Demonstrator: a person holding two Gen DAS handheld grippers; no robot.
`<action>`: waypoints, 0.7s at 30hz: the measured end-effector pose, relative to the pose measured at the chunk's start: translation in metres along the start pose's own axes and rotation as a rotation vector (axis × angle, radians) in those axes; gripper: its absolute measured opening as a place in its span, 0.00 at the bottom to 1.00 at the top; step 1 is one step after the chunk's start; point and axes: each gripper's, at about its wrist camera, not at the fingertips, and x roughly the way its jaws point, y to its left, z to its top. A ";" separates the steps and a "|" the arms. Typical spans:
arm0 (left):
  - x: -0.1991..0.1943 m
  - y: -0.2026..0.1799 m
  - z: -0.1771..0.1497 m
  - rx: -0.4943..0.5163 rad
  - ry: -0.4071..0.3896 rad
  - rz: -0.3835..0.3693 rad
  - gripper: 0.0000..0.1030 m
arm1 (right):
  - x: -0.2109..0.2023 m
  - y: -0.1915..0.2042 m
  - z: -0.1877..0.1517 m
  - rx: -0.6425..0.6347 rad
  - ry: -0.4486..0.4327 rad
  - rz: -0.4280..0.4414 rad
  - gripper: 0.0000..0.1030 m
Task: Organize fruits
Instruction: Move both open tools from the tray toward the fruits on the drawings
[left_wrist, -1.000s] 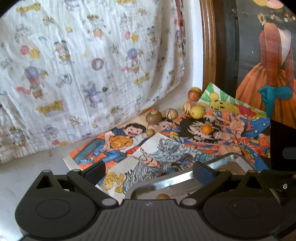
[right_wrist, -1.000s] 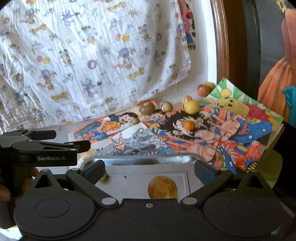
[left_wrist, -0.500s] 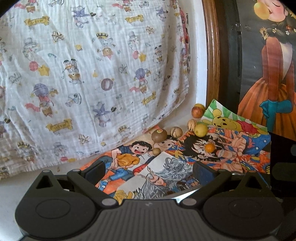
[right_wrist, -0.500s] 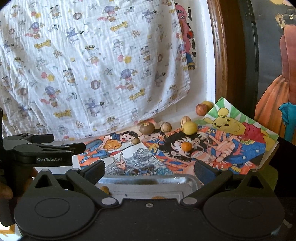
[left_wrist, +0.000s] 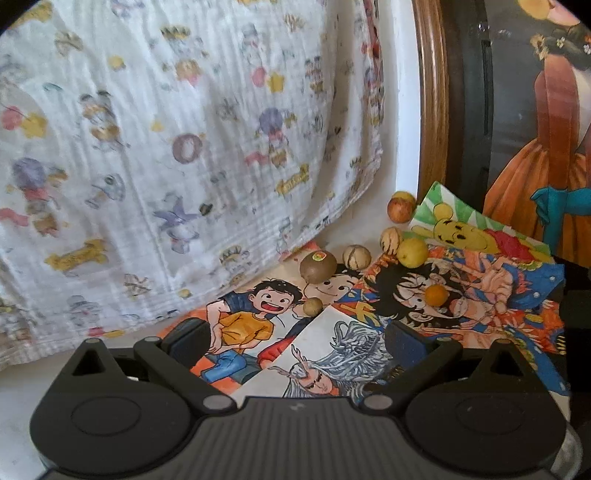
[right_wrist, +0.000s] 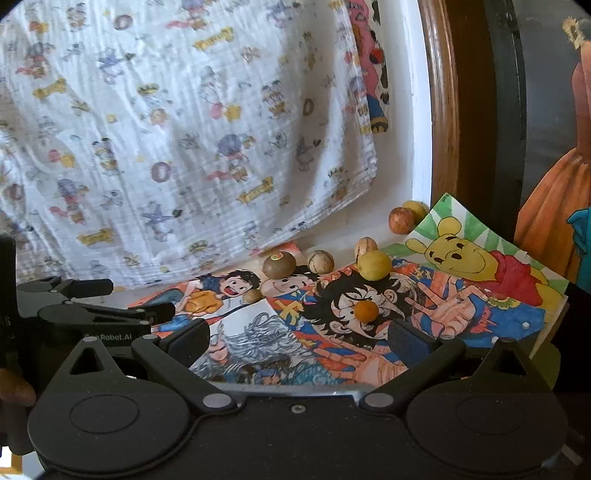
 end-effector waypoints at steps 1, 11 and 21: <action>0.009 0.000 0.002 0.001 0.008 -0.001 0.99 | 0.008 -0.002 0.002 0.000 0.005 0.000 0.99; 0.093 -0.004 0.016 0.018 0.066 -0.022 0.99 | 0.095 -0.026 0.023 0.024 0.083 -0.005 0.99; 0.161 -0.006 0.024 0.024 0.115 -0.036 0.99 | 0.161 -0.045 0.031 0.033 0.145 0.000 0.99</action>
